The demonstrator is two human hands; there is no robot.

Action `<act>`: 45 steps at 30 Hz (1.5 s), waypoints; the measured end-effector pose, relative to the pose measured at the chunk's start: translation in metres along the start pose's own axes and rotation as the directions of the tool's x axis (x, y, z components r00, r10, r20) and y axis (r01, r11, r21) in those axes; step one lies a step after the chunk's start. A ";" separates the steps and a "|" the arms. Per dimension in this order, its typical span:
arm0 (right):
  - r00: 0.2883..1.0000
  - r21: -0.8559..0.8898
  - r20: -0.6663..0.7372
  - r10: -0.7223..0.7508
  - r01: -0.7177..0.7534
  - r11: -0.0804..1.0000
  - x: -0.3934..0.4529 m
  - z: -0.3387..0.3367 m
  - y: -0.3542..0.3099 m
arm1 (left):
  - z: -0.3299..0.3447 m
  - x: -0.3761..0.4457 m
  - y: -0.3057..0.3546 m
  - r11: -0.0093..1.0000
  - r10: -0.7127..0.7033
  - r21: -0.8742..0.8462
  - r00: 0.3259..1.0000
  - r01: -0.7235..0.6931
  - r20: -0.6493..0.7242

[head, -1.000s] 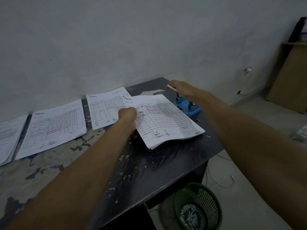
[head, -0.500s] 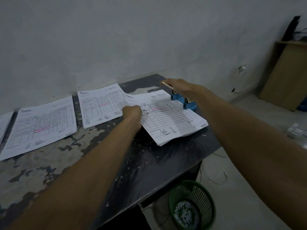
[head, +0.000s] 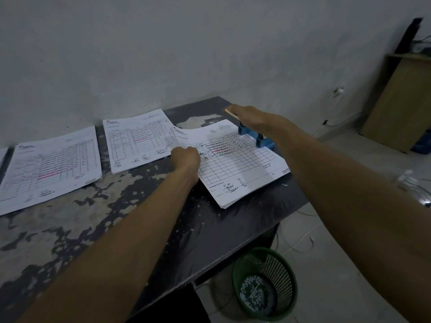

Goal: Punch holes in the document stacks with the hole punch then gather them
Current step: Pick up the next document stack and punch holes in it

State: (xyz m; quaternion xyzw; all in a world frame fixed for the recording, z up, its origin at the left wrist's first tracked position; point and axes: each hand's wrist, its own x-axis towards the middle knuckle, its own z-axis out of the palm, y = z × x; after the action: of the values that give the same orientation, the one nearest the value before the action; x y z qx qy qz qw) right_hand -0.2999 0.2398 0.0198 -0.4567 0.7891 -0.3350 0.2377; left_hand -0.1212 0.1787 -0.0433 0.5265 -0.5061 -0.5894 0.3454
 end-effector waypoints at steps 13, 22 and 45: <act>0.994 -0.060 0.055 -0.098 0.101 0.993 -0.013 0.006 -0.004 | 0.003 0.004 -0.002 0.995 0.070 0.078 0.996 -0.065 -0.053; 0.968 -0.374 -0.020 -0.251 0.225 0.899 -0.011 0.023 0.000 | 0.003 0.005 -0.005 0.989 0.111 0.103 0.992 -0.104 -0.062; 0.954 -0.844 -0.076 -0.289 0.093 0.529 -0.018 0.059 0.025 | 0.001 0.004 -0.008 0.972 0.170 0.174 0.984 -0.158 -0.060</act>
State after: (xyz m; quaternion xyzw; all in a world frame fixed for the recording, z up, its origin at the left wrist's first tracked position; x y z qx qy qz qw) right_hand -0.2648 0.2463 -0.0367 -0.5609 0.8179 0.0089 -0.1281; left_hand -0.1218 0.1774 -0.0522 0.5317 -0.5826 -0.4940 0.3660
